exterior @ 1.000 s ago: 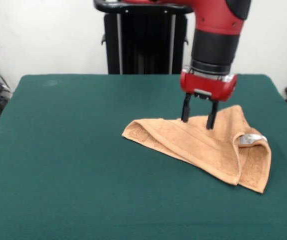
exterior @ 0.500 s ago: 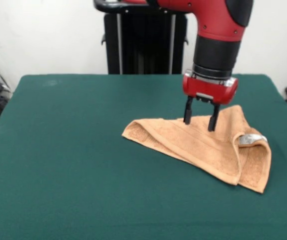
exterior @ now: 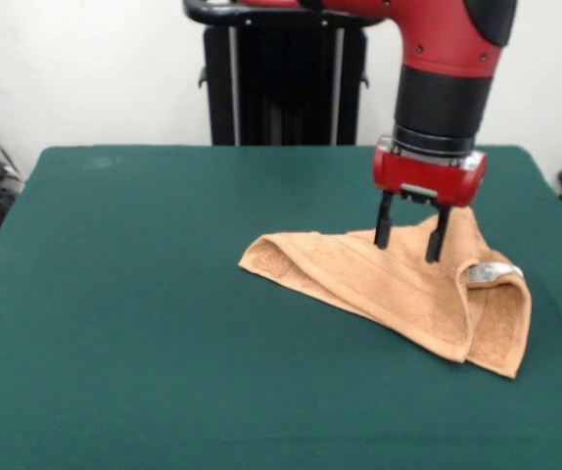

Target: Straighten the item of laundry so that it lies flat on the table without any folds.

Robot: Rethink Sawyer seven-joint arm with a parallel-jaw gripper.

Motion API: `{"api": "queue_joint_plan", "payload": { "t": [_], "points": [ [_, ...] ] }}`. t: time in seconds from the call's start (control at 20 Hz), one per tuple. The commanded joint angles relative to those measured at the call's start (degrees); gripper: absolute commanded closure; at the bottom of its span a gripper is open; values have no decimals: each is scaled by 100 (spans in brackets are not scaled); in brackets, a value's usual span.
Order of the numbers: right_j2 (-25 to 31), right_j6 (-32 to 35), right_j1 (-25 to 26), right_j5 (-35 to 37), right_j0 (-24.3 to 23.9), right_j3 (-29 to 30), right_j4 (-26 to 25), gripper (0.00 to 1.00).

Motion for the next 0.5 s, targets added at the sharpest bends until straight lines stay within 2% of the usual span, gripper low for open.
{"api": "queue_joint_plan", "payload": {
  "t": [0.05,0.5],
  "points": [
    [32,620,382,984,177,-895,-37,0],
    [-84,619,1052,1313,120,-1985,-81,0]
  ]
}}
